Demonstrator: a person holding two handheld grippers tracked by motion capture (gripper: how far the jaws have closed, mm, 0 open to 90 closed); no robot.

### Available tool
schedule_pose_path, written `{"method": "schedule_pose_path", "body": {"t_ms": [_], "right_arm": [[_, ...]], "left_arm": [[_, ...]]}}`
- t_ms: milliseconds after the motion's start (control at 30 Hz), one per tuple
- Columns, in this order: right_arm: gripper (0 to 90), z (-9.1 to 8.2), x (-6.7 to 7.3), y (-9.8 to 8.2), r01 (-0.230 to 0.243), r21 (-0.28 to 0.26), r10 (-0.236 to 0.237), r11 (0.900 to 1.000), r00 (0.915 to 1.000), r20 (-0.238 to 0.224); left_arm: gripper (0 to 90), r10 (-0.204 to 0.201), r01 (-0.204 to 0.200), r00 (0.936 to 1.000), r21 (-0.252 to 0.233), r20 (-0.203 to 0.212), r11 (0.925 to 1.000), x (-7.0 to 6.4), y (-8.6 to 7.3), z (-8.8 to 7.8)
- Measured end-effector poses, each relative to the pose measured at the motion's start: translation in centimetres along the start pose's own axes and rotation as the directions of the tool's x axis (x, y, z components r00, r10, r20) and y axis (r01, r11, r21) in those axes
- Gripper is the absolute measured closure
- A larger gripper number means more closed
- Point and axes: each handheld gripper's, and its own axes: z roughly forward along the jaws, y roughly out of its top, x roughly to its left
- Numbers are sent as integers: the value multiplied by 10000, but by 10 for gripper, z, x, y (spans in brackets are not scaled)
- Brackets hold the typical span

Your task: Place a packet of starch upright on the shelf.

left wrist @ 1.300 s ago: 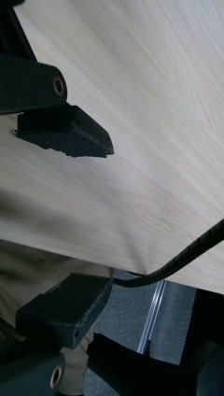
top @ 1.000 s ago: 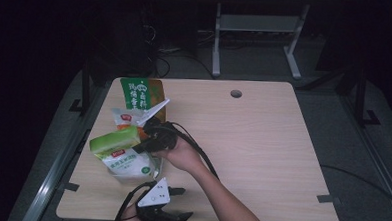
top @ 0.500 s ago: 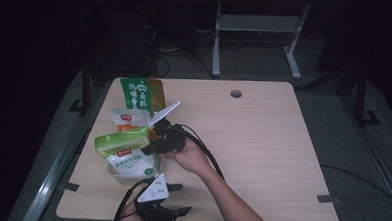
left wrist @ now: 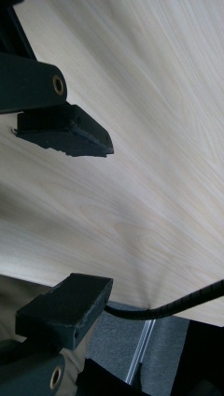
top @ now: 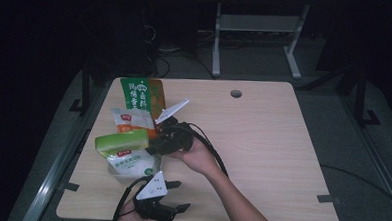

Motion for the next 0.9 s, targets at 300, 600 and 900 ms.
{"method": "schedule_pose_path", "body": {"t_ms": [300,600,900], "right_arm": [[462,-26,-12,-11,-624,-230,624,9978,9981,7],[412,-45,-25,-29,-917,-421,931,9949,9952,313],[378,-66,-39,-46,-1538,-505,1573,9868,9848,741]], "left_arm": [[296,-24,24,10000,-32,-80,10000,3,1,1],[297,-200,197,9997,-192,-160,9996,4,0,-1],[296,-157,154,9997,-151,-206,9998,6,1,-3]]}}
